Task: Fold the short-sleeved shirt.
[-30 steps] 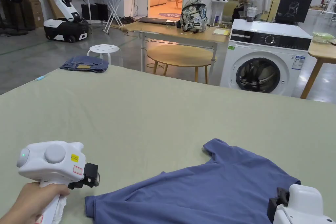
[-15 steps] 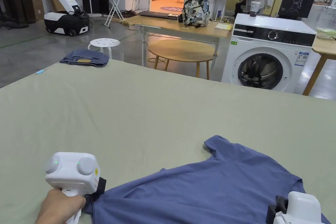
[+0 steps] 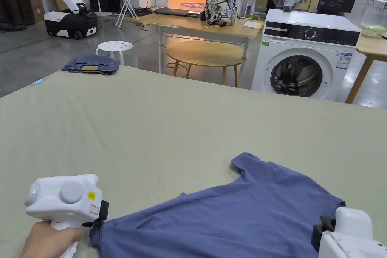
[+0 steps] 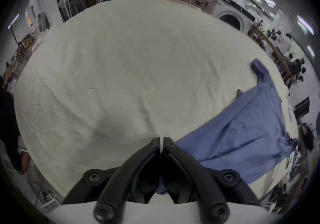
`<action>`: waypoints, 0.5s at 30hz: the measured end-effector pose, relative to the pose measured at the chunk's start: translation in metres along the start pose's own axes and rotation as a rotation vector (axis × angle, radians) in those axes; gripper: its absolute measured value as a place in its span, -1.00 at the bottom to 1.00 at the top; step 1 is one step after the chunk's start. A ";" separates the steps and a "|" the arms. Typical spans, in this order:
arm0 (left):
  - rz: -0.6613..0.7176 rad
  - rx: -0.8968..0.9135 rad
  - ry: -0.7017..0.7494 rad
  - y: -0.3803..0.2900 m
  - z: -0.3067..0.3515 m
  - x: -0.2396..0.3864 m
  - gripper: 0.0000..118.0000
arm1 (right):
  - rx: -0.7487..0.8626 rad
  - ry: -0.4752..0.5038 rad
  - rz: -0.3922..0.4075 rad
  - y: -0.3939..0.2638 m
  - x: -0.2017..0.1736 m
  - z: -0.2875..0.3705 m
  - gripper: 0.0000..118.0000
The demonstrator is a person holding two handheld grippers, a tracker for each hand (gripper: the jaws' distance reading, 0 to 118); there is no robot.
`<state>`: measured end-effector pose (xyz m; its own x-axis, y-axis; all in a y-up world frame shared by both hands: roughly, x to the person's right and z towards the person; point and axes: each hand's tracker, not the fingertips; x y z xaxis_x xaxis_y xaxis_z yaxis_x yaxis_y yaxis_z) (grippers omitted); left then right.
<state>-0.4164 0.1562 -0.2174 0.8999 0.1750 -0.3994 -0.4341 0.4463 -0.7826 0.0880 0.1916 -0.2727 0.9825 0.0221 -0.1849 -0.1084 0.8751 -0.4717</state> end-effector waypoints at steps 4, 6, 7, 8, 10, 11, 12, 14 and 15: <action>0.026 0.046 -0.037 0.000 0.011 -0.005 -1.00 | -0.078 0.017 0.010 0.033 0.019 -0.042 -1.00; 0.020 0.054 -0.041 0.000 0.013 -0.005 -1.00 | -0.116 0.022 0.016 0.049 0.027 -0.067 -1.00; 0.028 0.058 -0.052 -0.001 0.014 -0.005 -1.00 | -0.133 0.015 0.023 0.057 0.031 -0.080 -1.00; 0.047 0.064 -0.068 -0.002 0.014 -0.006 -1.00 | -0.164 0.011 0.049 0.065 0.034 -0.096 -0.92; 0.039 0.065 -0.058 -0.002 0.009 -0.008 -1.00 | -0.230 0.019 0.074 0.080 0.042 -0.130 -0.55; 0.035 0.066 -0.052 -0.002 0.009 -0.007 -1.00 | -0.261 0.035 0.061 0.086 0.046 -0.145 -0.31; 0.030 0.064 -0.051 -0.002 0.007 -0.007 -1.00 | -0.293 0.029 0.074 0.092 0.048 -0.161 0.01; 0.034 0.056 -0.053 -0.008 0.013 0.006 -1.00 | -0.352 0.041 0.104 0.102 0.049 -0.192 0.19; 0.034 0.052 -0.052 -0.009 0.012 0.007 -1.00 | -0.361 0.043 0.129 0.106 0.050 -0.204 0.19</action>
<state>-0.4062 0.1641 -0.2075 0.8861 0.2359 -0.3988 -0.4630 0.4844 -0.7423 0.0945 0.1864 -0.5081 0.9508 0.0940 -0.2951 -0.2848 0.6393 -0.7142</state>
